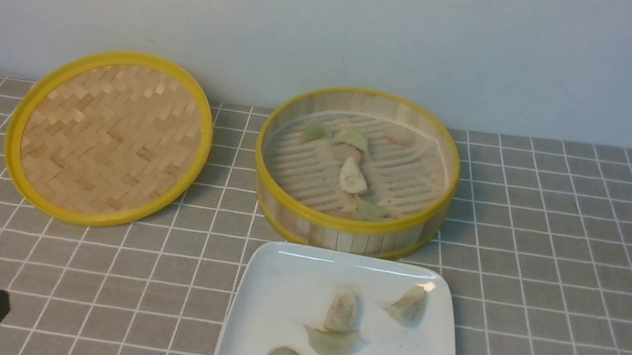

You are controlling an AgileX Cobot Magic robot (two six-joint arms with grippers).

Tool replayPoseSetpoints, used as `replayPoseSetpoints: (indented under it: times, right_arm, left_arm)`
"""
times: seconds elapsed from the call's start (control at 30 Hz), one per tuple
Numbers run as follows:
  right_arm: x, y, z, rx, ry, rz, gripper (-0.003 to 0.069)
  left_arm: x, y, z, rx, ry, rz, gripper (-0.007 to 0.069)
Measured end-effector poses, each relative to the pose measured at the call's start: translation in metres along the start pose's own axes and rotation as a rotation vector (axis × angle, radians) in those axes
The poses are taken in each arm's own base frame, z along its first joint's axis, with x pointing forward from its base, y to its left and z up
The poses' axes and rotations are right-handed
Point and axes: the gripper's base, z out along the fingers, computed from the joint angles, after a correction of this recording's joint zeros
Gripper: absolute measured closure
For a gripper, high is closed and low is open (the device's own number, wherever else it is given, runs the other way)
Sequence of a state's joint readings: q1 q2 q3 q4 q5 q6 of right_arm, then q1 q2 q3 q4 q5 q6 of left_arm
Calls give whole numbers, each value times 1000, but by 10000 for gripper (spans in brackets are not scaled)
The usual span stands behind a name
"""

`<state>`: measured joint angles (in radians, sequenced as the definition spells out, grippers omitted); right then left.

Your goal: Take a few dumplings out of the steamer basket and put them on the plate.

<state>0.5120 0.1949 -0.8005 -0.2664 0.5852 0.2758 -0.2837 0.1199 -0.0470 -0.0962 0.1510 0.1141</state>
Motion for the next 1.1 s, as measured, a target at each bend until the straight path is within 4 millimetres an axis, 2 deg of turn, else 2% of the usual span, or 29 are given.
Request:
replayPoseSetpoints:
  times: [0.1, 0.37, 1.1]
  right_arm:
    - [0, 0, 0, 0, 0, 0, 673]
    - [0, 0, 0, 0, 0, 0, 673]
    - [0, 0, 0, 0, 0, 0, 673]
  left_arm:
    - [19, 5, -4, -92, -5, -12, 629]
    - [37, 9, -7, -183, 153, -24, 629]
    - [39, 9, -8, -184, 169, -20, 629]
